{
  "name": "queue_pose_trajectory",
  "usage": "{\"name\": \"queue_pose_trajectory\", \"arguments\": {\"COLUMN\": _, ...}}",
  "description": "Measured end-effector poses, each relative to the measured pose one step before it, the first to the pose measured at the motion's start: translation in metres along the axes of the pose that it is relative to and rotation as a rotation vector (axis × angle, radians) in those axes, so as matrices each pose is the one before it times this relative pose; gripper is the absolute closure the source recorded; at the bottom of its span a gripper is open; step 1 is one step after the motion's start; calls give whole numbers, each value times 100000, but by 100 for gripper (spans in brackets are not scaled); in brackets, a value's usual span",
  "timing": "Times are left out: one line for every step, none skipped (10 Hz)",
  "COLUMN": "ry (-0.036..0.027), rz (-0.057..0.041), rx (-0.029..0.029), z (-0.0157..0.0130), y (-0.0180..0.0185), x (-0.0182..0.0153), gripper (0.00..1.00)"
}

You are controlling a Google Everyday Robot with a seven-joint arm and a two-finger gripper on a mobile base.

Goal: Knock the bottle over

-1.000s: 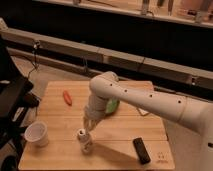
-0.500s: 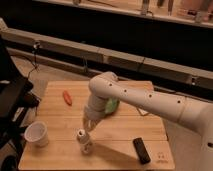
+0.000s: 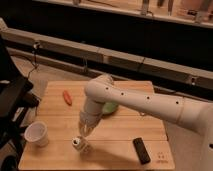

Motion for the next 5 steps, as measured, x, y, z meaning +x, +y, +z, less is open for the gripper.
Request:
{"name": "queue_pose_trajectory", "arguments": {"ry": -696, "rz": -54, "rx": -306, "z": 295, "y": 94, "x": -386, "gripper": 100}}
{"name": "queue_pose_trajectory", "arguments": {"ry": -700, "rz": 94, "rx": -122, "z": 250, "y": 158, "x": -297, "gripper": 100}}
{"name": "queue_pose_trajectory", "arguments": {"ry": -546, "rz": 165, "rx": 24, "z": 139, "y": 143, "x": -144, "gripper": 100}}
{"name": "queue_pose_trajectory", "arguments": {"ry": 135, "rz": 65, "rx": 414, "z": 21, "y": 110, "x": -83, "gripper": 100}}
{"name": "queue_pose_trajectory", "arguments": {"ry": 692, "rz": 794, "rx": 952, "z": -343, "y": -80, "x": 433, "gripper": 100}}
